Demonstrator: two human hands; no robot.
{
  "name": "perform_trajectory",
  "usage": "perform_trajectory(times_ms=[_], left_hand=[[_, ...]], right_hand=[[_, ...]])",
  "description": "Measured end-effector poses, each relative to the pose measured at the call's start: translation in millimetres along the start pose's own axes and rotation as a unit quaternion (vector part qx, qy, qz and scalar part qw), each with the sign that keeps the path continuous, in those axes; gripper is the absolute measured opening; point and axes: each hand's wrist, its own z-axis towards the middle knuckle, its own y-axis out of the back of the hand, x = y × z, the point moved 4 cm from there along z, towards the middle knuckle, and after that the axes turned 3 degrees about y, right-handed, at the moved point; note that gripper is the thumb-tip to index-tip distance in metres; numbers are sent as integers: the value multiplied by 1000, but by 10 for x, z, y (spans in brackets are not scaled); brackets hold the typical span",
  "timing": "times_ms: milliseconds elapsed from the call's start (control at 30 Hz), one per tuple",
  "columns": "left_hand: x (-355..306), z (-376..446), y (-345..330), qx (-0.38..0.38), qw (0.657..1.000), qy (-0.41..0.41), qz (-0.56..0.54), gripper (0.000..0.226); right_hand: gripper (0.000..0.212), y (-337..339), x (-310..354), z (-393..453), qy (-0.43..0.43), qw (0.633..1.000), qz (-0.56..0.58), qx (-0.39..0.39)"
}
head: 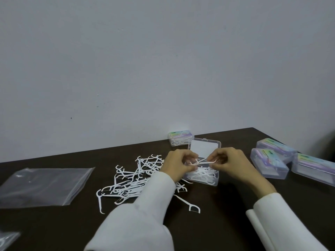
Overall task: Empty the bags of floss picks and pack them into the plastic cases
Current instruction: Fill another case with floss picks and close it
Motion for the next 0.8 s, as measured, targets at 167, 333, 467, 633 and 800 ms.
perform_trajectory(times_ms=[167, 333, 467, 633, 800], left_hand=[[-5, 5, 30, -2, 1000, 1, -16, 40], [-34, -8, 57, -31, 999, -13, -36, 21], [-108, -13, 105, -70, 997, -39, -15, 14], [-256, -65, 113, -92, 988, -91, 86, 22], [-276, -86, 126, -108, 982, -103, 112, 43]], right_hand=[[18, -26, -21, 17, 11, 999, -51, 3], [23, -49, 50, 12, 43, 998, -38, 3], [22, -89, 224, -7, 89, 995, 50, -8], [20, -40, 262, 6, 101, 986, 96, -94], [27, -68, 147, 16, 68, 994, 29, -76]])
